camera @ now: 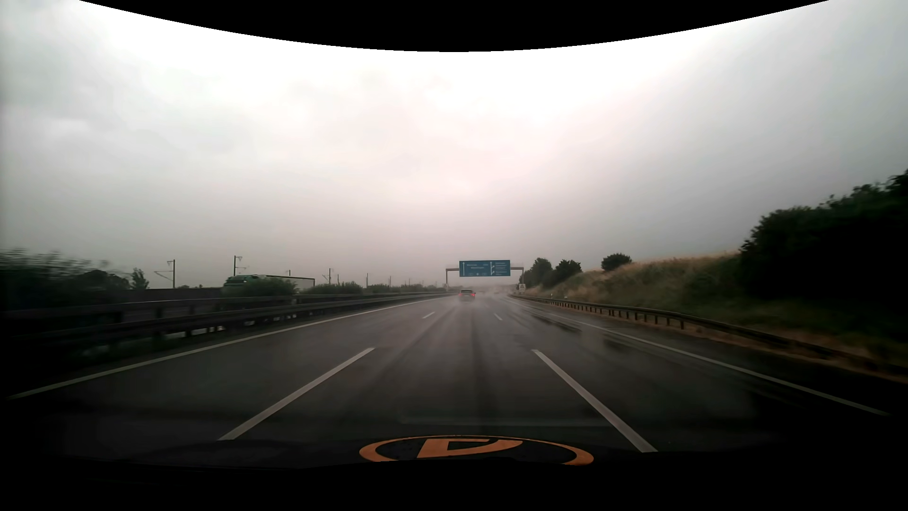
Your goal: Follow the waypoints while adhering to traffic rules and regulations
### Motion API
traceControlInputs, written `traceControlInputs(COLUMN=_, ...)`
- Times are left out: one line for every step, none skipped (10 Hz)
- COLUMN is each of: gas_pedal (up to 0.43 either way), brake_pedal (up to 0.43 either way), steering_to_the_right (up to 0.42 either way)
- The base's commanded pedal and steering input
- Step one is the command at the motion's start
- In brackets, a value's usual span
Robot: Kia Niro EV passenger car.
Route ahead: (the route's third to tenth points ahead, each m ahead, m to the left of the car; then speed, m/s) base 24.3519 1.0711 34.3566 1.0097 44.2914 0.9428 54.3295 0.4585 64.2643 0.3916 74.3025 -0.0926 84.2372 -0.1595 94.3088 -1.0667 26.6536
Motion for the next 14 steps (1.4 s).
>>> traceControlInputs(gas_pedal=0.228, brake_pedal=0.000, steering_to_the_right=0.001)
traceControlInputs(gas_pedal=0.228, brake_pedal=0.000, steering_to_the_right=0.001)
traceControlInputs(gas_pedal=0.240, brake_pedal=0.000, steering_to_the_right=0.001)
traceControlInputs(gas_pedal=0.240, brake_pedal=0.000, steering_to_the_right=0.001)
traceControlInputs(gas_pedal=0.240, brake_pedal=0.000, steering_to_the_right=0.001)
traceControlInputs(gas_pedal=0.240, brake_pedal=0.000, steering_to_the_right=0.001)
traceControlInputs(gas_pedal=0.240, brake_pedal=0.000, steering_to_the_right=0.001)
traceControlInputs(gas_pedal=0.240, brake_pedal=0.000, steering_to_the_right=0.001)
traceControlInputs(gas_pedal=0.240, brake_pedal=0.000, steering_to_the_right=0.001)
traceControlInputs(gas_pedal=0.240, brake_pedal=0.000, steering_to_the_right=0.001)
traceControlInputs(gas_pedal=0.240, brake_pedal=0.000, steering_to_the_right=0.001)
traceControlInputs(gas_pedal=0.240, brake_pedal=0.000, steering_to_the_right=0.001)
traceControlInputs(gas_pedal=0.240, brake_pedal=0.000, steering_to_the_right=0.002)
traceControlInputs(gas_pedal=0.240, brake_pedal=0.000, steering_to_the_right=0.002)
